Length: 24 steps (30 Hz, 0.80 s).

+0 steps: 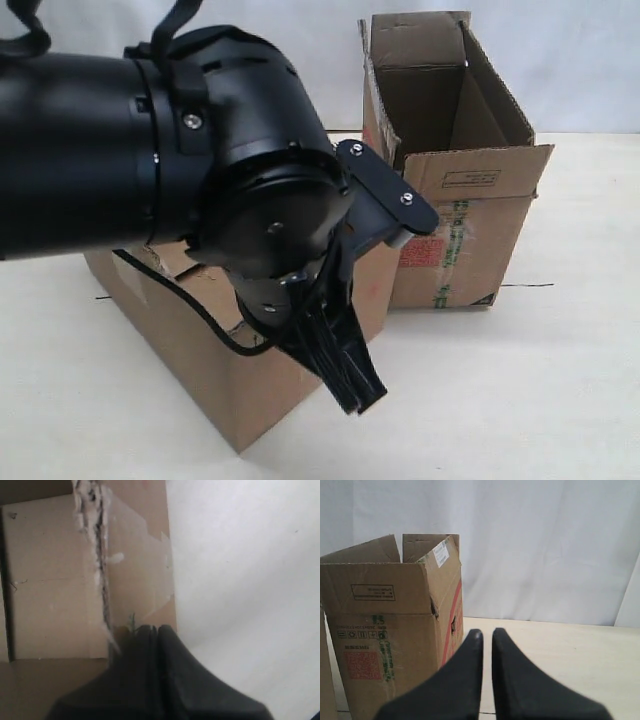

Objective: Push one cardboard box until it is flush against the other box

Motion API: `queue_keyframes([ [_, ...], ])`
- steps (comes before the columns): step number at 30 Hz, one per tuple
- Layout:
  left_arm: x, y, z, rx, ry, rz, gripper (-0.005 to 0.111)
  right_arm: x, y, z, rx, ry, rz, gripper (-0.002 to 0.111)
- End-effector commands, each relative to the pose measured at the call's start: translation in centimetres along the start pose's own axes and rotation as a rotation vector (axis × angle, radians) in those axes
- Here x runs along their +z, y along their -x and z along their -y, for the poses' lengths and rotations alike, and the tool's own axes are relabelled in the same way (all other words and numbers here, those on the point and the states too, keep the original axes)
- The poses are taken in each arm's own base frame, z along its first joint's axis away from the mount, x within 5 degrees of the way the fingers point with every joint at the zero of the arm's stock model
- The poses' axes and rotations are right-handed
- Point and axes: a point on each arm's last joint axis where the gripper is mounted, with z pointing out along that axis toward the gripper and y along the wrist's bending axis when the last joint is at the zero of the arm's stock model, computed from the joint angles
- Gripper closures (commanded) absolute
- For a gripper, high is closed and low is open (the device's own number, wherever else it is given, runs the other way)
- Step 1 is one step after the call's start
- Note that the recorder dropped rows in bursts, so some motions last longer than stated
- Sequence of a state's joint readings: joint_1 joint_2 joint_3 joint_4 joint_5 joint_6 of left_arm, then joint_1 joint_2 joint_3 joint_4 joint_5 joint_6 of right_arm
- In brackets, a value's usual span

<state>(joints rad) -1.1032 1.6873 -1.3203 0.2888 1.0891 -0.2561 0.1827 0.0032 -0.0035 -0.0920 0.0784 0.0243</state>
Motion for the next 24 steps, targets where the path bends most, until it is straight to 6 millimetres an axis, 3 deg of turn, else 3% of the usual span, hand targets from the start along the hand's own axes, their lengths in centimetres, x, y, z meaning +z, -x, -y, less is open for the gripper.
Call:
queue_keyframes([
  [1, 0.1, 0.0, -1.5, -0.025, 0.045, -0.019, 0.107, 0.0, -0.1, 0.0, -0.001, -0.006, -0.002, 0.103],
  [24, 0.9, 0.3, -6.2, -0.098, 0.136, 0.015, 0.107, 0.0, -0.1, 0.0, -0.001, -0.006, -0.002, 0.103],
])
